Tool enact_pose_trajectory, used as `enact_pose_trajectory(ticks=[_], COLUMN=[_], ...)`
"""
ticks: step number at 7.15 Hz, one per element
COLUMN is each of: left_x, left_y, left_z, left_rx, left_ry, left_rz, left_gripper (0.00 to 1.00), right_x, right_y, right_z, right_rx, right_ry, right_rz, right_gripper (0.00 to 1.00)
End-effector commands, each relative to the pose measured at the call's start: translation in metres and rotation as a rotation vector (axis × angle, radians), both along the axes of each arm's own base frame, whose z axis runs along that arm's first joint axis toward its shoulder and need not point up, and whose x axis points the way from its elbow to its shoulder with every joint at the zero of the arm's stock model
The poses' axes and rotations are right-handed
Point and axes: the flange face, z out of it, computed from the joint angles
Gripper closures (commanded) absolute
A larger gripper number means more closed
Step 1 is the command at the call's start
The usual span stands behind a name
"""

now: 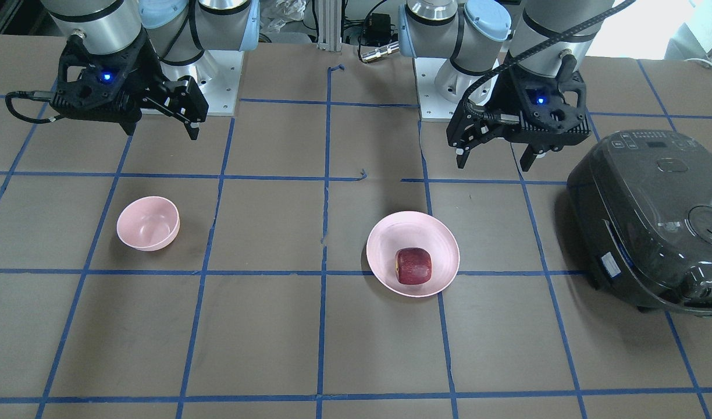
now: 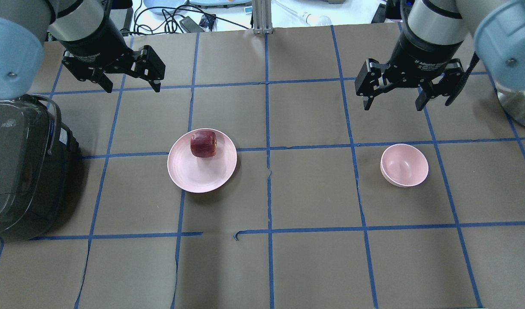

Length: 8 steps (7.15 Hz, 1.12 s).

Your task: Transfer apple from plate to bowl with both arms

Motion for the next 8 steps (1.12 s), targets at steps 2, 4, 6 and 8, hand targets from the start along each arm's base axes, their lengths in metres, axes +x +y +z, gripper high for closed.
enact_pose_trajectory(ticks=[2, 4, 6, 8], left_x=[0.0001, -0.0009, -0.0009, -0.001], left_y=[0.0002, 0.0002, 0.0002, -0.0003], left_z=[-0.0001, 0.0001, 0.0001, -0.0007], left_rx=[0.001, 0.0, 0.0, 0.001], left_ry=[-0.001, 0.001, 0.001, 0.002], left_rz=[0.0, -0.002, -0.002, -0.002], left_gripper=[0.0, 0.0, 0.0, 0.0], right_x=[0.0, 0.0, 0.0, -0.0008], right_y=[0.0002, 0.0002, 0.0002, -0.0003], right_z=[-0.0004, -0.0004, -0.0004, -0.0011], right_rx=[0.002, 0.002, 0.002, 0.004], right_ry=[0.0, 0.0, 0.0, 0.007], right_rz=[0.0, 0.0, 0.002, 0.031], right_gripper=[0.0, 0.0, 0.0, 0.0])
